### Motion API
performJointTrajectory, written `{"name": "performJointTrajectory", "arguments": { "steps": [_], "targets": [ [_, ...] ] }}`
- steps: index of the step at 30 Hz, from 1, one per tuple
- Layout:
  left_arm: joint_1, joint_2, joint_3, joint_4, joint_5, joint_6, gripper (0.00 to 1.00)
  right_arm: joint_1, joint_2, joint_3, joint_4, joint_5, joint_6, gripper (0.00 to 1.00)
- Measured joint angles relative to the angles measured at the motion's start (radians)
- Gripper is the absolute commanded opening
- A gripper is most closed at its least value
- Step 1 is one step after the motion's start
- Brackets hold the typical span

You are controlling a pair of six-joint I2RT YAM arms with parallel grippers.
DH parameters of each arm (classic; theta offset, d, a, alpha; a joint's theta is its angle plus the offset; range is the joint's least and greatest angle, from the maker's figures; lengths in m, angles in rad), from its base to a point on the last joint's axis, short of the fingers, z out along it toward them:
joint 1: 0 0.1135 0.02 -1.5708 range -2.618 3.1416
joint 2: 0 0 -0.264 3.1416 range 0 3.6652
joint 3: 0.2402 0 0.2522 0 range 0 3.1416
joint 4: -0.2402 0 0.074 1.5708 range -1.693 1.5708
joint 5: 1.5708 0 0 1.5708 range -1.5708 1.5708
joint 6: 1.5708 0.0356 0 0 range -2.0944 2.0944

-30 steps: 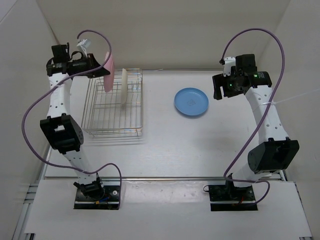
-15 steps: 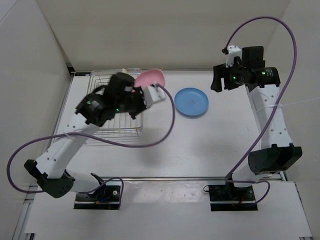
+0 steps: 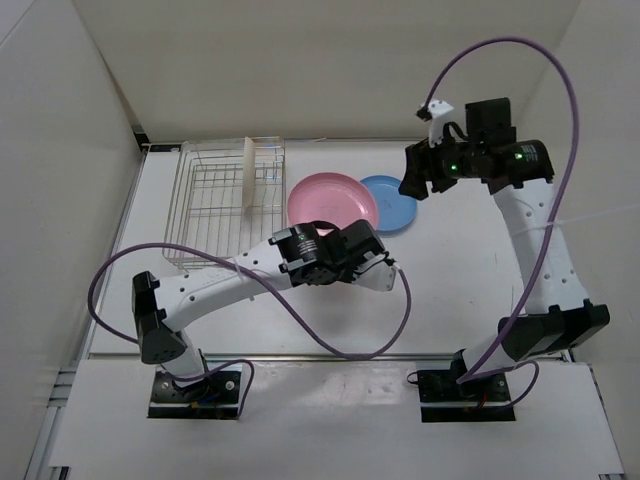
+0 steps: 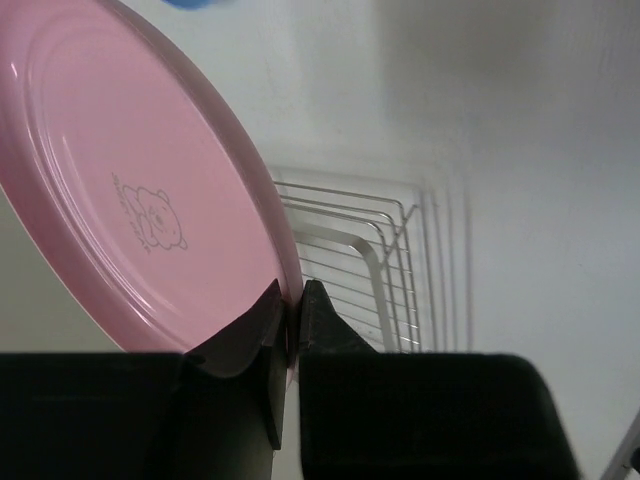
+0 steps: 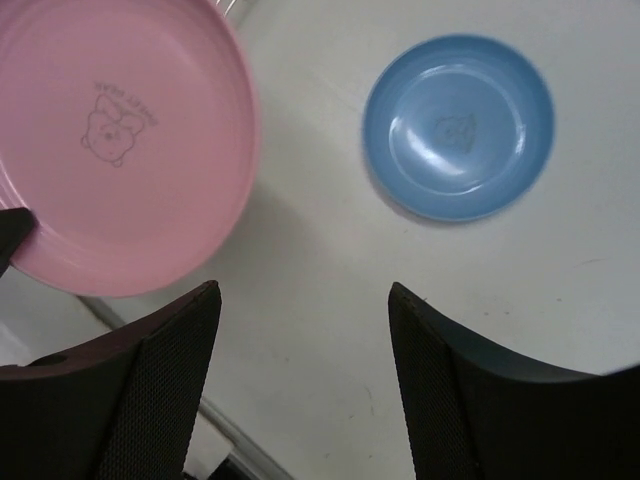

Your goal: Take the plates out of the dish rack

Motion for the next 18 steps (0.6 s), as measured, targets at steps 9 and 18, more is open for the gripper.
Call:
{"name": "performJointTrajectory", "arguments": {
  "steps": [9,18],
  "targets": [
    [-0.092,0.068,0.146,0.020,-0.060,0.042,0.11,0.081,0.060,-0.053,-0.042,0.020,-0.022,0.70],
    [-0.109,0.078,0.146,0.054,-0.048,0.039,0.11,0.095,0.079,-0.055,-0.041,0.029,-0.024,0.60]
  ]
}}
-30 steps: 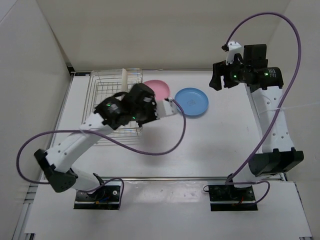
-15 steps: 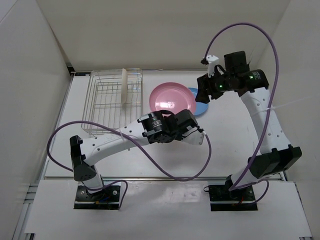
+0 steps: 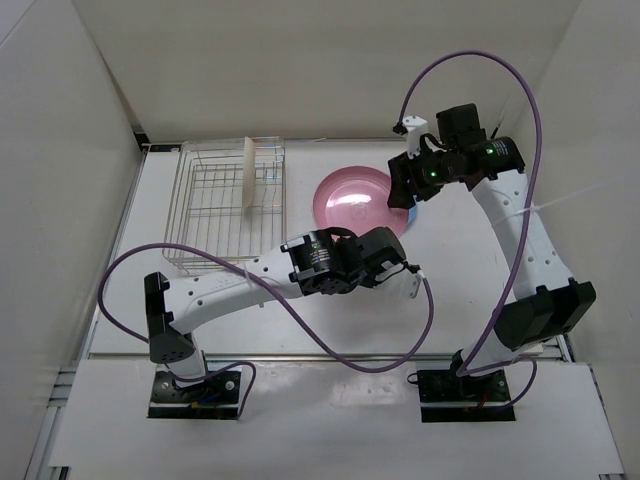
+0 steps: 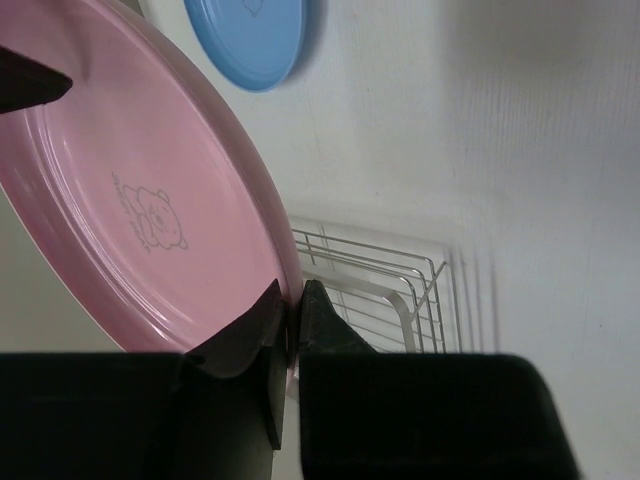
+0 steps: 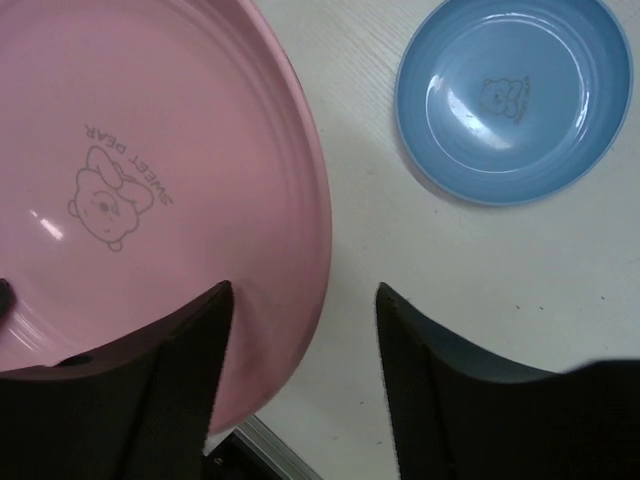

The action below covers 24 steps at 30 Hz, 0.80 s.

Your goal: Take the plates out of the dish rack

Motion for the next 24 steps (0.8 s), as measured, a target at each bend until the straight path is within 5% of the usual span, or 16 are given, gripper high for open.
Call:
{"name": "performJointTrajectory", "arguments": {
  "steps": [6,11,16,21,24],
  "targets": [
    [-0.002,0.000,0.001,0.029,0.005,-0.001,0.11,0.010,0.016,0.000,0.001,0.004,0.000,0.39],
    [-0.002,0.002,0.000,0.021,0.016,-0.012,0.11,0.005,0.016,-0.002,0.015,0.021,0.016,0.02],
    [-0.003,0.012,-0.031,0.058,0.016,-0.027,0.11,0.005,0.016,-0.004,0.035,0.036,0.053,0.00],
    [0.004,0.014,-0.048,0.101,0.003,-0.028,0.22,0.004,0.016,-0.015,0.054,0.063,0.060,0.00],
    [0.008,0.013,-0.048,0.130,-0.010,-0.020,0.45,0.003,0.016,-0.034,0.072,0.083,0.062,0.00]
  ]
}}
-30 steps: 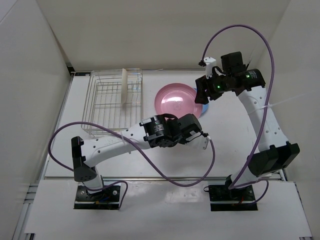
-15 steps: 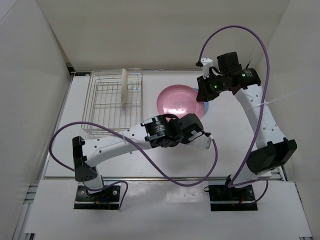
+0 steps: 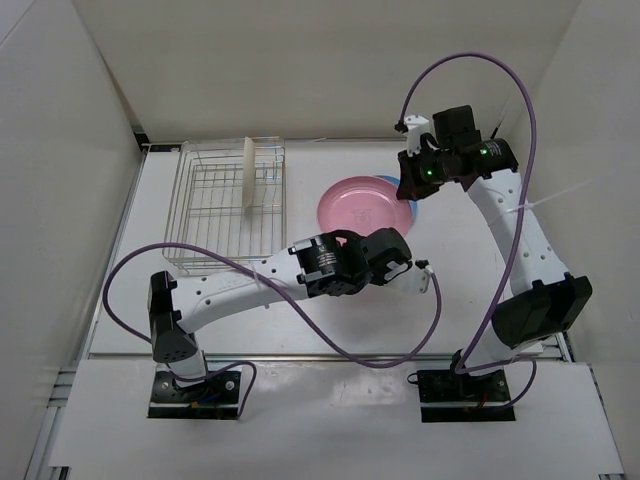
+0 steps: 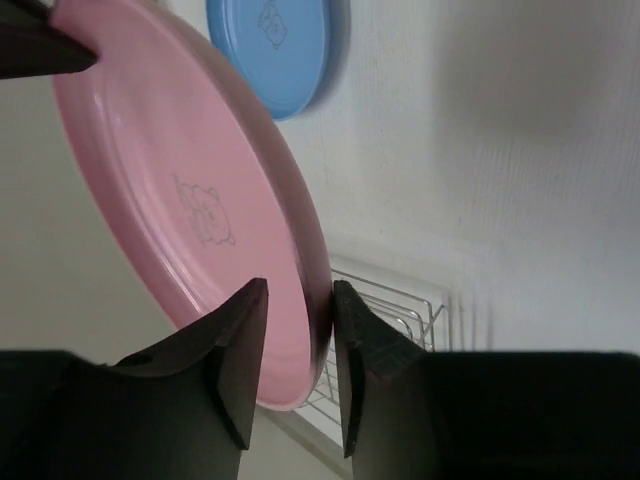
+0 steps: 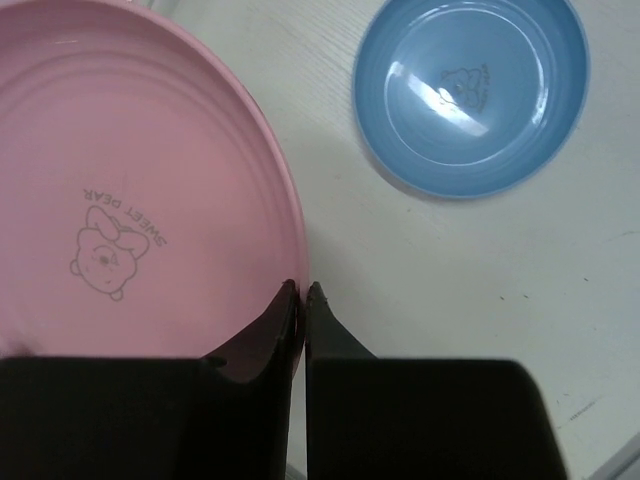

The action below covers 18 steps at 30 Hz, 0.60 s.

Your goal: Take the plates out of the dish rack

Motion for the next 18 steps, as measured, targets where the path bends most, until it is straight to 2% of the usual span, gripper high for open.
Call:
{"name": "performJointTrajectory", "arguments": {
  "steps": [1,5,6,7,18],
  "targets": [
    [0.000,0.000,0.000,0.014,-0.004,0.002,0.61,0.000,0.000,-0.006,0.002,0.005,0.001,0.00],
    [0.007,-0.003,0.000,0.071,-0.025,0.001,0.64,0.000,0.000,-0.018,0.009,0.034,-0.001,0.00],
    [0.010,-0.005,0.000,0.079,-0.028,0.000,0.70,-0.001,0.000,-0.018,0.011,0.042,-0.001,0.00],
    [0.012,-0.006,0.000,0.084,-0.031,0.001,1.00,-0.001,0.000,-0.018,0.013,0.048,0.000,0.00],
    [0.051,-0.042,0.018,0.114,-0.051,-0.018,1.00,-0.034,0.040,-0.008,0.027,0.074,0.019,0.00]
  ]
}}
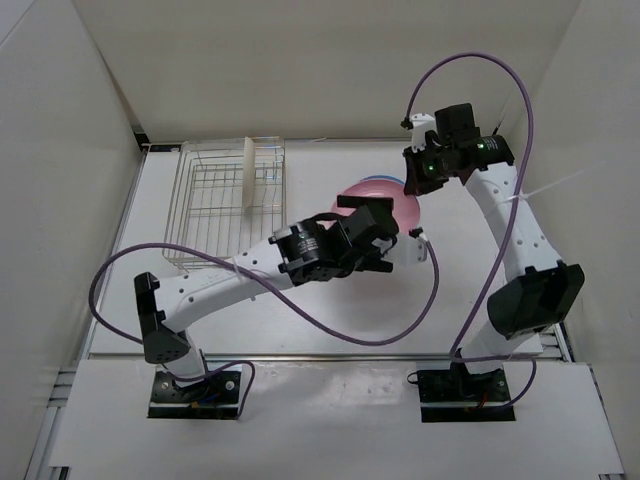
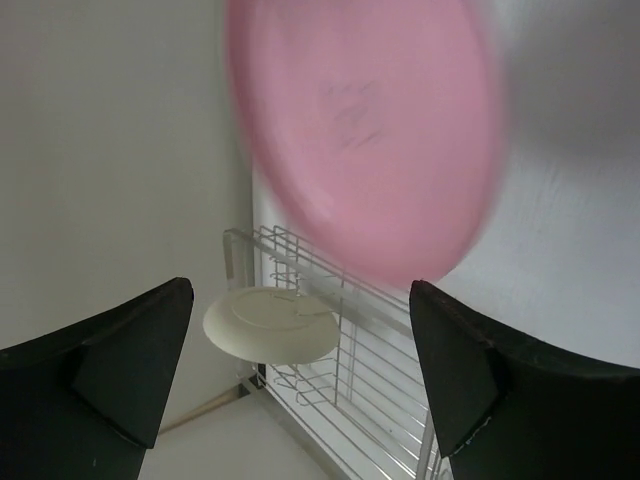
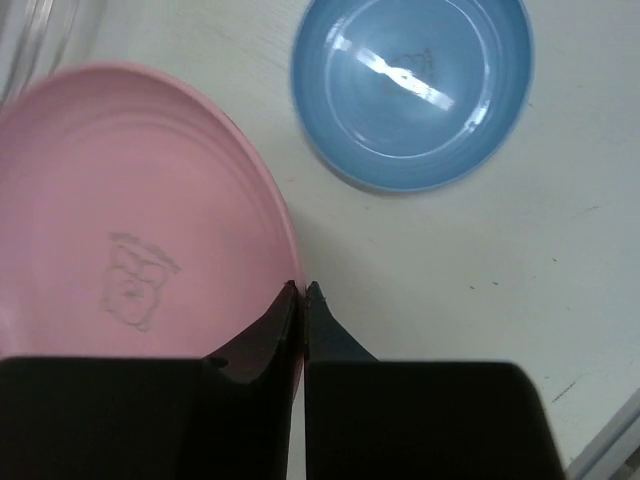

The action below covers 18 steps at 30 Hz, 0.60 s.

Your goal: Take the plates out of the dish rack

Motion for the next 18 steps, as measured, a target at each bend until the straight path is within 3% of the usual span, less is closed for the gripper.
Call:
{"name": "performJointTrajectory", "arguments": {
  "steps": [4,8,11,13,18],
  "targets": [
    [0.097,-0.039,0.081,-0.001,-0.008,0.003,1.00,-0.061,0.077,0.003,0.042,0.020,0.003,0.00],
    [0.342,-0.156,0.092,0.033,0.014,-0.027,1.00,-0.118,0.155,0.003,0.134,0.029,0.044,0.00],
    [0.582,-0.272,0.025,0.068,0.050,-0.072,1.00,-0.147,0.211,0.017,0.187,0.030,0.076,0.00],
    [0.687,-0.348,-0.045,0.069,0.073,-0.111,1.00,-0.158,0.263,0.042,0.218,0.030,0.093,0.00],
    [0.785,-0.448,-0.182,0.072,0.175,-0.209,1.00,-0.161,0.340,0.050,0.295,0.038,0.119,0.00]
  ]
}}
